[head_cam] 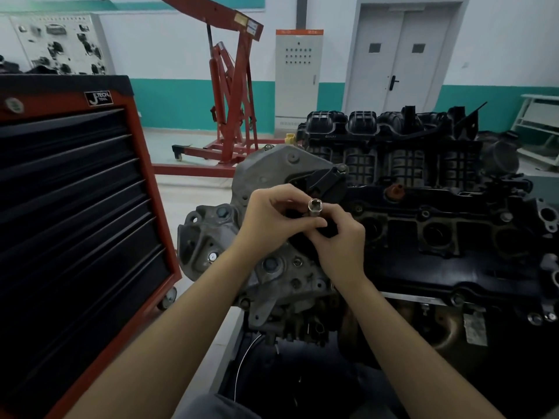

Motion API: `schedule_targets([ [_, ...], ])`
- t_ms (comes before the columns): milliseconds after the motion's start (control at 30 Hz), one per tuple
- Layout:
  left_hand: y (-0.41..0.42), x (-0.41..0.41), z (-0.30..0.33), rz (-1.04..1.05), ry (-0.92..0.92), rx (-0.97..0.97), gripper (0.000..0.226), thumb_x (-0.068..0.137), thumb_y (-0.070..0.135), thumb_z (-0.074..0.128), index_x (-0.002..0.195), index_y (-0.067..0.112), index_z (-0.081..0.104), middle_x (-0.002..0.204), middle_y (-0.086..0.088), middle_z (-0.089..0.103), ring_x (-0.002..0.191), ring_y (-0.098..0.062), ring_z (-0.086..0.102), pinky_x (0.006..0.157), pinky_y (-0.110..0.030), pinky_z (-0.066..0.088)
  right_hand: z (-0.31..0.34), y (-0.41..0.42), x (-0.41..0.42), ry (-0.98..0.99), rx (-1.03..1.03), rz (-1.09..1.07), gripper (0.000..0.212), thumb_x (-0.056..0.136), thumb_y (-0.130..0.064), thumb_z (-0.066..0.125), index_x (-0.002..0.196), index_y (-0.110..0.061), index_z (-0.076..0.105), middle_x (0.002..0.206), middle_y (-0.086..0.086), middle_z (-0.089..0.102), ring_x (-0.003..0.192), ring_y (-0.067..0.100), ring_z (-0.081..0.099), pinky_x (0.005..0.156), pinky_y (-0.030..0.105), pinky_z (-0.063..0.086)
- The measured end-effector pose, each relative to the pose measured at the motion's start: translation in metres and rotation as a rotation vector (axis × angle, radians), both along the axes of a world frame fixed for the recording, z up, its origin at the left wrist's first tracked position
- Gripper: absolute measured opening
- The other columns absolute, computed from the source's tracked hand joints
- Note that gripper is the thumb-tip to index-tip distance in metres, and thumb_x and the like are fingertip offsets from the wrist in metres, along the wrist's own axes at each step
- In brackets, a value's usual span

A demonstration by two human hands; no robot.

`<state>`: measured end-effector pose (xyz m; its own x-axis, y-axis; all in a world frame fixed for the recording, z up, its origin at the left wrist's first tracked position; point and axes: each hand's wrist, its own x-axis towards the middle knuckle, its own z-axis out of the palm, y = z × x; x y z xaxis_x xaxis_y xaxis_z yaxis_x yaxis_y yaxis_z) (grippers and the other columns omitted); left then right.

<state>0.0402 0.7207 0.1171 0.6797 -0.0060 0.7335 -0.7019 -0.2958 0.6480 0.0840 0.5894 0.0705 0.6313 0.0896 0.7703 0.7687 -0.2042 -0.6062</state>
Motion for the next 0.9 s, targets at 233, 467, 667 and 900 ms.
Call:
schedule_targets([
  [233,-0.0002,-0.0017,0.0,-0.046,0.054,-0.066,0.033,0.071,-0.009,0.077,0.092,0.015,0.071,0.088,-0.007,0.074,0.086,-0.024,0.072,0.08,-0.037,0.058,-0.0035,-0.002,0.002,-0.004,-0.138,-0.003,0.026,0.089,-0.007,0.065,0.115,-0.004,0.068,0.101,0.006,0.07,0.109,0.031,0.052,0.093,0.03,0.042],
  [467,-0.0002,0.0008,-0.0022,0.02,0.016,0.03,0.025,0.065,0.003,0.086,0.084,0.013,0.073,0.083,-0.003,0.073,0.08,-0.019,0.07,0.076,-0.031,0.057,0.0028,0.0011,-0.0021,0.03,-0.055,-0.046,0.019,0.08,-0.014,0.076,0.098,-0.013,0.071,0.093,-0.01,0.068,0.098,0.022,0.056,0.083,0.027,0.044],
  [667,0.0023,0.0009,-0.0018,-0.093,0.016,-0.028,0.029,0.076,-0.012,0.071,0.102,0.002,0.069,0.092,-0.007,0.073,0.088,-0.018,0.072,0.08,-0.026,0.056,0.0002,-0.0004,-0.0016,0.028,-0.123,-0.011,0.028,0.09,-0.012,0.065,0.117,-0.008,0.067,0.102,0.004,0.07,0.1,0.022,0.055,0.087,0.03,0.044],
  [900,0.0021,0.0012,-0.0053,0.078,-0.038,0.097,0.02,0.066,0.006,0.086,0.083,0.004,0.075,0.084,-0.007,0.073,0.082,-0.02,0.07,0.078,-0.04,0.057,0.0003,0.0008,-0.0028,0.031,-0.072,-0.032,0.02,0.08,-0.012,0.075,0.099,-0.015,0.07,0.089,-0.013,0.066,0.096,0.018,0.057,0.08,0.024,0.044],
])
